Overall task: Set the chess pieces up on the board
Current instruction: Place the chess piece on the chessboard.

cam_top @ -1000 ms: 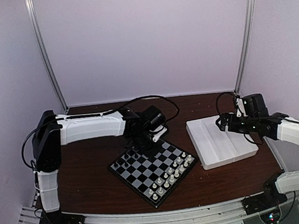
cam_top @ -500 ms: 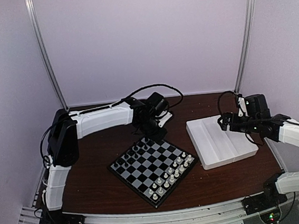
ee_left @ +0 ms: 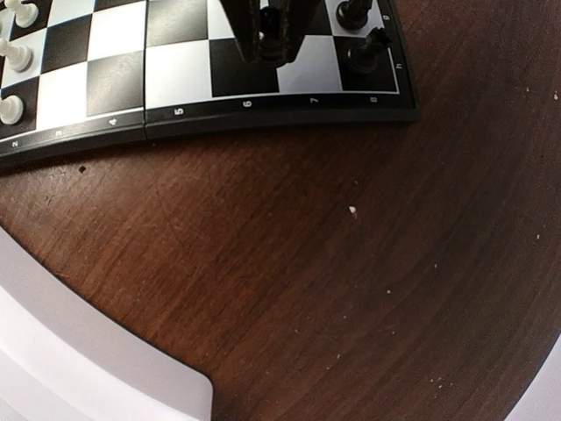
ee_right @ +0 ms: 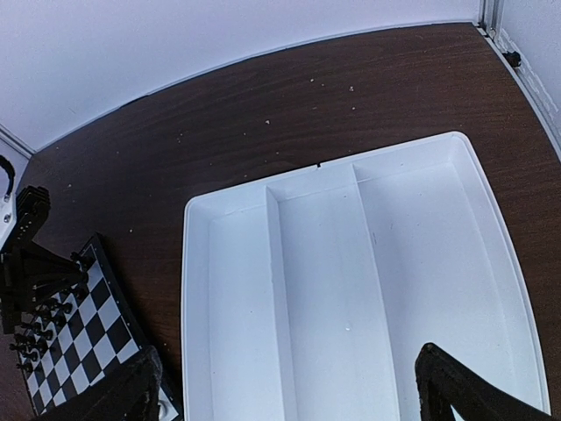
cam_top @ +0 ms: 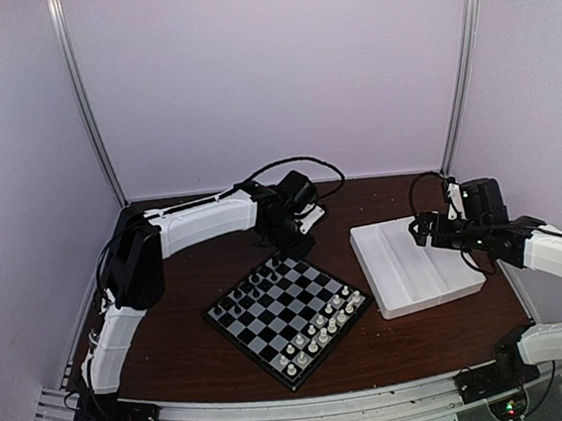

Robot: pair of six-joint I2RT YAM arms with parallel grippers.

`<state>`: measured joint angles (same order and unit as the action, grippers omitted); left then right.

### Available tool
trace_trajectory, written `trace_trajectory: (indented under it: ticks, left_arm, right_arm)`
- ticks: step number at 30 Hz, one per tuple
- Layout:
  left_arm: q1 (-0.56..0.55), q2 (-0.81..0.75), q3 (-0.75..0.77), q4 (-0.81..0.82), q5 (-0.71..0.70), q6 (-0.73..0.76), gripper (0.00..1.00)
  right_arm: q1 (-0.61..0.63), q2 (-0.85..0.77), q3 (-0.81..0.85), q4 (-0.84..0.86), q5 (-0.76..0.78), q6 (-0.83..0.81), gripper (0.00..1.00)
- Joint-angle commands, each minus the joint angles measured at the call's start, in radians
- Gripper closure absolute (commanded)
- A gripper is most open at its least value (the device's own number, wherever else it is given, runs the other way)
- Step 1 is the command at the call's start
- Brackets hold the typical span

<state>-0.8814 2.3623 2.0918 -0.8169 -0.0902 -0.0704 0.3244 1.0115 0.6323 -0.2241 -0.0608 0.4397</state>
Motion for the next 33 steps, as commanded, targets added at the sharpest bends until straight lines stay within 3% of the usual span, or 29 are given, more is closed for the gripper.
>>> trace_trajectory:
  ticks: [1, 33]
  left_arm:
    - [0.013, 0.026, 0.042, 0.002, 0.001, 0.024, 1.00]
    - [0.036, 0.044, -0.001, -0.009, -0.007, 0.018, 1.00]
  right_arm:
    - [-0.005, -0.017, -0.011, 0.015, 0.019, -0.014, 0.00]
    - [-0.007, -0.026, -0.003, 0.004, 0.024, -0.021, 0.00]
